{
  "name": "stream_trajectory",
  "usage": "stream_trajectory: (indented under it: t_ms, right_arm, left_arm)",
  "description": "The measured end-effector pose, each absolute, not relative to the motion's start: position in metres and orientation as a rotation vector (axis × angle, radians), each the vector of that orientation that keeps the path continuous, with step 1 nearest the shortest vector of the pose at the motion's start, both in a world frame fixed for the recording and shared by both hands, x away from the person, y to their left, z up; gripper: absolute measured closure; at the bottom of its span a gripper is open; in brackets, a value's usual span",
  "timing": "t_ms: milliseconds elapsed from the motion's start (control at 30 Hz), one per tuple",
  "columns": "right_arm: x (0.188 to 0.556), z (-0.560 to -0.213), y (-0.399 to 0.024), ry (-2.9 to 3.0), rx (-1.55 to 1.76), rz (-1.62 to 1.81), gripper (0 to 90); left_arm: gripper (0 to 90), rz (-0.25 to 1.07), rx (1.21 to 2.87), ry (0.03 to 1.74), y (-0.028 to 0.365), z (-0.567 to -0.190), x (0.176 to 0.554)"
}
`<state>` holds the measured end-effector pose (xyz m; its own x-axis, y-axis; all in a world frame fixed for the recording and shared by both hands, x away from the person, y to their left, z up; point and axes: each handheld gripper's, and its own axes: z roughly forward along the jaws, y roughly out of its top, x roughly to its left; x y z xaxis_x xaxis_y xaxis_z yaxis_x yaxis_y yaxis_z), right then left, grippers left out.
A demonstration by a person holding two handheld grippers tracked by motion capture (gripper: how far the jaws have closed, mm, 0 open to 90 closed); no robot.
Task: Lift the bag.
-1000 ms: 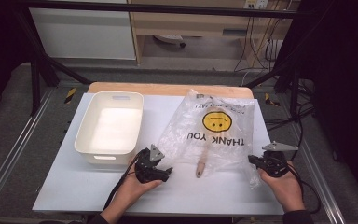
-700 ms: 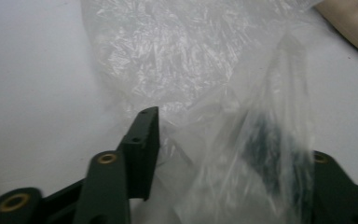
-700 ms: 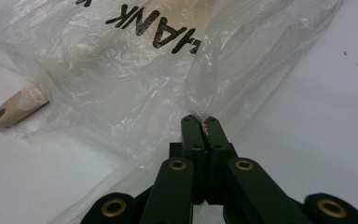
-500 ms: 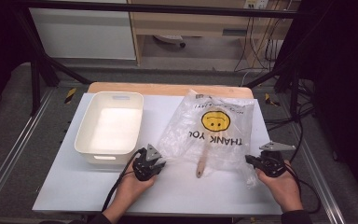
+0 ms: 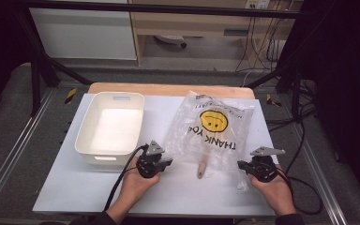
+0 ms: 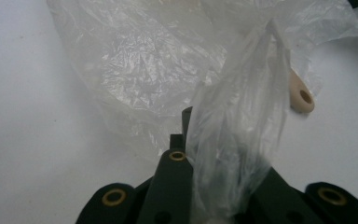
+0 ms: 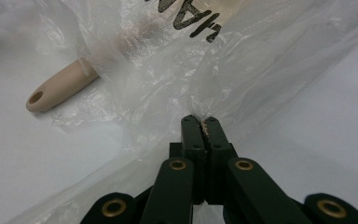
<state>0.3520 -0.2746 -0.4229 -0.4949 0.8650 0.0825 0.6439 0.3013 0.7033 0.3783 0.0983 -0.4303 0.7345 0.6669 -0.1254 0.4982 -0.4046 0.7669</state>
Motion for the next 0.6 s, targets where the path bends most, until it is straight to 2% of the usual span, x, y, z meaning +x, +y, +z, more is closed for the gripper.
stream_trajectory:
  t_ms: [267, 600]
  right_arm:
    - [0.348, -0.432, -0.271, 2.276, 1.372, 0.987, 90.0]
    - [0.348, -0.405, -0.271, 2.239, 1.324, 1.025, 90.0]
  left_arm:
    - [89.5, 0.229, 2.080, 0.881, 0.097, -0.431, 0.381]
    - [89.7, 0.207, 2.005, 0.887, 0.101, -0.401, 0.392]
